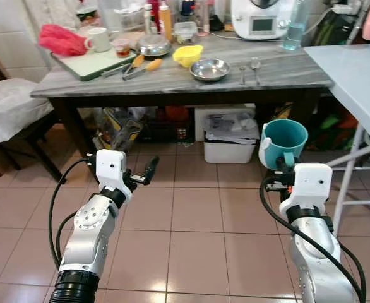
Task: Setting the table
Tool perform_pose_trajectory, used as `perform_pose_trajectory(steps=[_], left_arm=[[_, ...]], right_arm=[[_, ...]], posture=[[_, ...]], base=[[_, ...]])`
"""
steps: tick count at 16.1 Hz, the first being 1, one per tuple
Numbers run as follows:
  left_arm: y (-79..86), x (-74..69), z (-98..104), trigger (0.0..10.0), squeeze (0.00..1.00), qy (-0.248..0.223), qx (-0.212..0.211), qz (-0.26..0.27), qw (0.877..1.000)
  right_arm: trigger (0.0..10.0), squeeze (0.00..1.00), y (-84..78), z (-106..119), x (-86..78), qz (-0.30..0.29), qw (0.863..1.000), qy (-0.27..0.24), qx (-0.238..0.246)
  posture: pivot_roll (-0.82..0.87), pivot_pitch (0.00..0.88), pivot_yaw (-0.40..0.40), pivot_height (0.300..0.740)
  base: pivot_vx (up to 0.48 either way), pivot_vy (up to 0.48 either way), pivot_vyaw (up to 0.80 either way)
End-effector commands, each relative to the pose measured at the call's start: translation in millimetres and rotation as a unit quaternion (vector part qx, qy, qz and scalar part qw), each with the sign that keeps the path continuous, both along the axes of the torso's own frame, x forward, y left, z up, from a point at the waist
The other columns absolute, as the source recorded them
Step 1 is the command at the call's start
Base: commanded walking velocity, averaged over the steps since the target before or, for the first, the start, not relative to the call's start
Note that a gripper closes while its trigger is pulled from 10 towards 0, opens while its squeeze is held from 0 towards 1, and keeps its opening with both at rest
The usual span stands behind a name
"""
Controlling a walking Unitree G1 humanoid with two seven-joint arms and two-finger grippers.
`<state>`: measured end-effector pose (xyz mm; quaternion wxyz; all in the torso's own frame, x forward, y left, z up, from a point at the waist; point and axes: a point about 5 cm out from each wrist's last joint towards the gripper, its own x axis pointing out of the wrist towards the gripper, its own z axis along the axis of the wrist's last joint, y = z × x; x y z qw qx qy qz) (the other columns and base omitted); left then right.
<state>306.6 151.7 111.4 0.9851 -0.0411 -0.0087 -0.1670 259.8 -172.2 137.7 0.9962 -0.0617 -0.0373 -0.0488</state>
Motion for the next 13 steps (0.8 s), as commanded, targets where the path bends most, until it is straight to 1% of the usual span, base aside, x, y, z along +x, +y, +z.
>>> perform_pose_trajectory(steps=[1,2,13], left_arm=[[0.5,-0.8,4.5,10.0,0.0,-0.007,0.0,-0.007,1.0],[0.3,-1.1,4.3,10.0,0.0,-0.007,0.0,-0.009,1.0],[-3.6,-3.0,3.8,10.0,0.0,-0.003,-0.006,-0.028,1.0]], right_arm=[[10.0,0.0,0.6,6.3,1.4,-0.002,1.0,-0.013,0.001],[10.0,0.0,0.4,6.1,1.5,-0.003,1.0,-0.012,0.001],[10.0,0.0,0.8,5.0,1.0,-0.005,1.0,-0.011,0.002]], posture=[[-0.12,0.009,0.074,0.74],[-0.12,0.009,0.075,0.74],[-0.13,0.011,0.078,0.74]], base=[[0.262,0.0,0.0],[0.274,0.0,0.0],[0.308,0.0,-0.62]])
